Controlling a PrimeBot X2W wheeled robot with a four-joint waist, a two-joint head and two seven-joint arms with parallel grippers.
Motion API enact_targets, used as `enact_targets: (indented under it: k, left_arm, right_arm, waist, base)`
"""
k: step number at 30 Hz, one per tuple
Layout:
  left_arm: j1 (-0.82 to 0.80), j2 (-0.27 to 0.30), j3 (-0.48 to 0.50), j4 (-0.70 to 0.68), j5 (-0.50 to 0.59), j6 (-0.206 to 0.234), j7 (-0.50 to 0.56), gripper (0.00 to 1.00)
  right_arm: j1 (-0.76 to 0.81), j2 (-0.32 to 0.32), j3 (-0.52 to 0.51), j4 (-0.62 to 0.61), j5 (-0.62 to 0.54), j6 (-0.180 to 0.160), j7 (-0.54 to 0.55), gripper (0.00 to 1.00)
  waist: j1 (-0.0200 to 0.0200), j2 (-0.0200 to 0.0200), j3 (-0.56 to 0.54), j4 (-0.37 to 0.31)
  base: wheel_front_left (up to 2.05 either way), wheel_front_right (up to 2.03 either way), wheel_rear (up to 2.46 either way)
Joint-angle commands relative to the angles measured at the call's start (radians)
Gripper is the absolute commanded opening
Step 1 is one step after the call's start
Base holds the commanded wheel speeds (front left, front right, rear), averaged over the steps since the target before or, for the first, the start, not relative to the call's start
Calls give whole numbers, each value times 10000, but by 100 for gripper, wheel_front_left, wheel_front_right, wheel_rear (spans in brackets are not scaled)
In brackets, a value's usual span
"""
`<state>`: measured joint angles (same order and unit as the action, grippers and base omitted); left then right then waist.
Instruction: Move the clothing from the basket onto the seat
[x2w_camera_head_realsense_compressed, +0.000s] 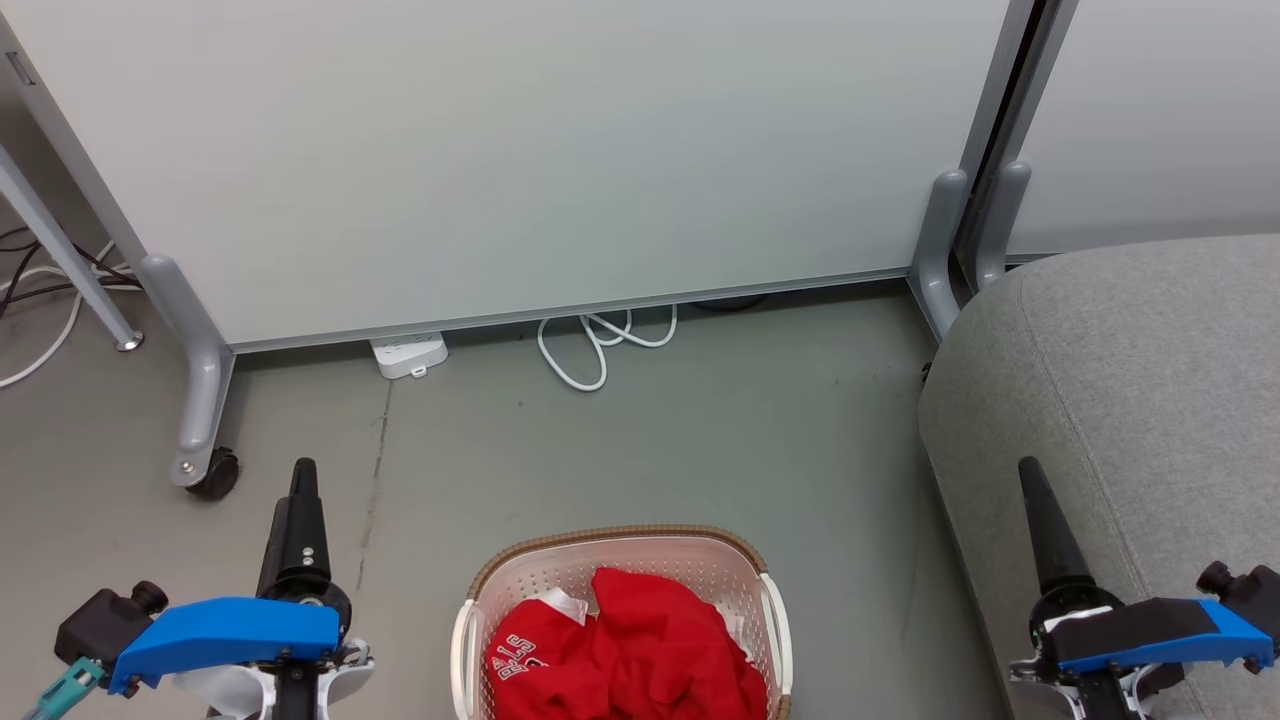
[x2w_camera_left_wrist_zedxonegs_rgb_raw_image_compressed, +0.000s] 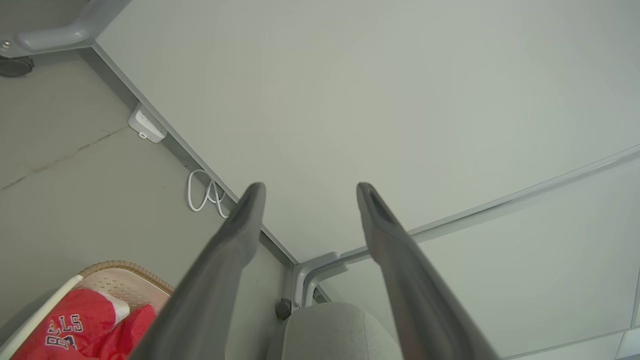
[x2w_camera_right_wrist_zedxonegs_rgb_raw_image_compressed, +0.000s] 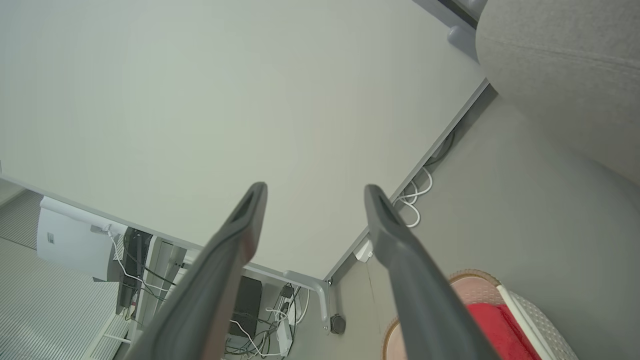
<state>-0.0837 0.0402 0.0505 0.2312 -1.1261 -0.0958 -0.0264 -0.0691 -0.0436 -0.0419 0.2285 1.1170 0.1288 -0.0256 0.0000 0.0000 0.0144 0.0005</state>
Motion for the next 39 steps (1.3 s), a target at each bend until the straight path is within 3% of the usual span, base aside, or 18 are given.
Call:
enact_targets:
  k: [1, 19, 39]
  left_arm:
    - [-276, 86, -51, -189, 324, 43, -82, 100]
    - [-343, 99, -774, -103, 3601, 347, -700, 100]
    - [-377, 109, -1213, 107, 6092, 509, -1276, 100]
  right_arm:
    - [-275, -57, 38, -197, -309, 11, -79, 100]
    - [-273, -68, 329, -180, -3161, 15, -704, 100]
    - [-258, -79, 309, -101, -5572, 20, -1274, 100]
  waist:
    - [0, 0, 3, 2]
    - [0, 0, 31, 9]
    - [0, 0, 26, -5]
  base:
    - [0, 0, 0]
    - [0, 0, 0]
    - [0, 0, 0]
